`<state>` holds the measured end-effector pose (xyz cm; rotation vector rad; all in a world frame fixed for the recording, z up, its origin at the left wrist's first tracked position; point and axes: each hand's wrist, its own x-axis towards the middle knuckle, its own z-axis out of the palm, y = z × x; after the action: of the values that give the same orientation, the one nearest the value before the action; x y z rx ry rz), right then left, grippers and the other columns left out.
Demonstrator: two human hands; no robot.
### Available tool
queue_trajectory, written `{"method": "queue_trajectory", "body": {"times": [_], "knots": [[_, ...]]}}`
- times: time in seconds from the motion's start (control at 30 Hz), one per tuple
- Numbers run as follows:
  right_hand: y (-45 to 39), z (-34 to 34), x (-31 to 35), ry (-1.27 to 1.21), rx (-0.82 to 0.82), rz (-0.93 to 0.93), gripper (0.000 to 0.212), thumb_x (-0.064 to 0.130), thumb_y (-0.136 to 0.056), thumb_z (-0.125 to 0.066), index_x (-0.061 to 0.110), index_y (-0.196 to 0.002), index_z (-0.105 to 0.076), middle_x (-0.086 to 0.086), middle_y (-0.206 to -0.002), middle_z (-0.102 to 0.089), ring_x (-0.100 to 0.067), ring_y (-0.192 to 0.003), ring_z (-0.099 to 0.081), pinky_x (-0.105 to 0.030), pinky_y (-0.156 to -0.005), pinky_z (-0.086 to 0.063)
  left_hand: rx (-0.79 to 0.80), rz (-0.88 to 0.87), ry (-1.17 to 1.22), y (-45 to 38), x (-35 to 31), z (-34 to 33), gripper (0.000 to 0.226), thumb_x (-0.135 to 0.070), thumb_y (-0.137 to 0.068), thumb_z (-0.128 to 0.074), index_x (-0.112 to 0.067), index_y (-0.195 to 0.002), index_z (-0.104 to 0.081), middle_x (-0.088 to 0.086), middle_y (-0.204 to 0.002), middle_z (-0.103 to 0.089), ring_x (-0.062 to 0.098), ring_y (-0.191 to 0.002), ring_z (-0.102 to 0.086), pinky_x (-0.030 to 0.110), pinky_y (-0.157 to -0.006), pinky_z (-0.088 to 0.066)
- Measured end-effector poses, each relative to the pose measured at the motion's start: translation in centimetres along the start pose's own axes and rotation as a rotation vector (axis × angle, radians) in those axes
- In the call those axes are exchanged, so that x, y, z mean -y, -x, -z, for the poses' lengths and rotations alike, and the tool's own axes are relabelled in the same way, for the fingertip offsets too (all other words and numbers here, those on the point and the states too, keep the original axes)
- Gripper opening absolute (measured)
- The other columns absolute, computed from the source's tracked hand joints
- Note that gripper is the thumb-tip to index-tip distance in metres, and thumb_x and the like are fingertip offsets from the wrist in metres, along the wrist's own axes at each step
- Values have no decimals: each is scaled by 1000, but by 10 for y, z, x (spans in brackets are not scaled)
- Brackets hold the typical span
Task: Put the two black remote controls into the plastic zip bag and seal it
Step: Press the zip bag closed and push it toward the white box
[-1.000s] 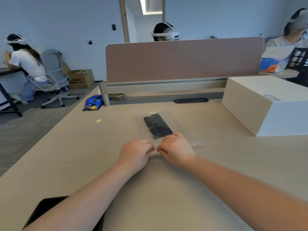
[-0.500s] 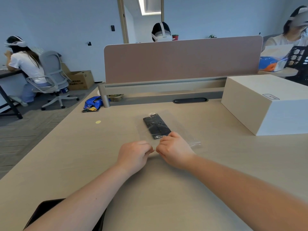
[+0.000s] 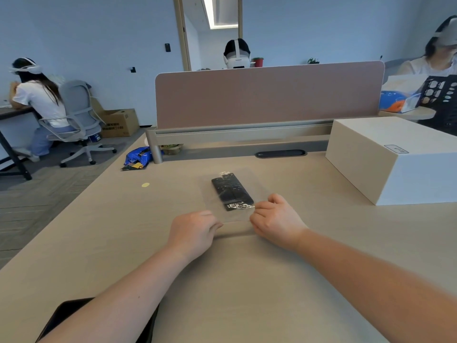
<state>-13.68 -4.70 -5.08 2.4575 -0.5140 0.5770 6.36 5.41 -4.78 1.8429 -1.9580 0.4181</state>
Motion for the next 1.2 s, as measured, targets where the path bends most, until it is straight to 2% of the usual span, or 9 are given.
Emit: {"method": "queue_trajectory", "body": {"times": [0.1,0.17,0.27,0.5,0.63,0.8,0.93,1.07,1.2], "knots": [[5,0,-6,43,12,-7,25,1,-58,-70,15,-50,-51,1,-46,-51,-22,-54,-57,-32,-61,-36,-14,-27,-56,1,2,4,32,-38,-80,-46,-23,-67,-71,-5,-61,-66,20,-58,-68,19,-38,-36],[10,-2,-11,61,23,-16,26,1,-58,-69,15,-49,-49,0,-46,-51,-23,-54,-57,-33,-62,-33,-26,-23,-97,3,3,9,19,-31,-73,-59,-22,-59,-68,-6,-53,-61,19,-49,-64,11,-40,-14],[21,-4,-18,76,45,-35,26,1,-59,-68,15,-49,-49,0,-45,-51,-23,-54,-57,-33,-61,-32,-18,-13,-107,6,5,14,11,-28,-67,-65,-25,-56,-67,-9,-51,-61,16,-46,-63,9,-43,-4],[41,-2,-26,113,156,-73,25,4,-55,-72,16,-48,-51,1,-44,-52,-22,-53,-58,-30,-55,-45,48,1,-118,8,8,8,35,-39,-81,-43,-23,-67,-71,-8,-65,-69,18,-61,-68,28,-39,-42],[52,1,-33,129,235,-115,27,3,-51,-75,16,-48,-51,1,-43,-51,-22,-51,-57,-29,-49,-45,72,14,-95,9,12,8,30,-35,-81,-47,-19,-72,-71,-4,-72,-71,23,-71,-69,25,-45,-39],[61,3,-36,71,327,-193,32,4,-41,-81,16,-46,-52,0,-40,-51,-21,-45,-56,-25,-44,-42,125,38,-89,6,5,12,23,-29,-93,-52,-17,-85,-70,1,-87,-69,26,-88,-64,18,-46,-13],[62,1,-34,42,381,-275,36,5,-34,-84,16,-46,-51,0,-38,-51,-20,-44,-56,-22,-42,-38,138,46,-79,6,3,15,22,-29,-92,-55,-15,-80,-69,3,-83,-68,28,-84,-65,18,-45,-11],[64,2,-33,46,365,-300,39,4,-29,-85,15,-44,-50,0,-36,-50,-20,-42,-55,-22,-40,-36,157,28,-71,7,1,17,23,-29,-92,-54,-14,-80,-68,3,-85,-68,29,-85,-65,22,-44,-16],[69,10,-31,-6,348,-312,37,7,-31,-87,15,-45,-54,-1,-38,-55,-20,-44,-59,-21,-40,-40,318,-5,-90,11,1,21,30,-41,-94,-44,-22,-95,-67,-4,-94,-66,22,-97,-61,28,-59,-35]]}}
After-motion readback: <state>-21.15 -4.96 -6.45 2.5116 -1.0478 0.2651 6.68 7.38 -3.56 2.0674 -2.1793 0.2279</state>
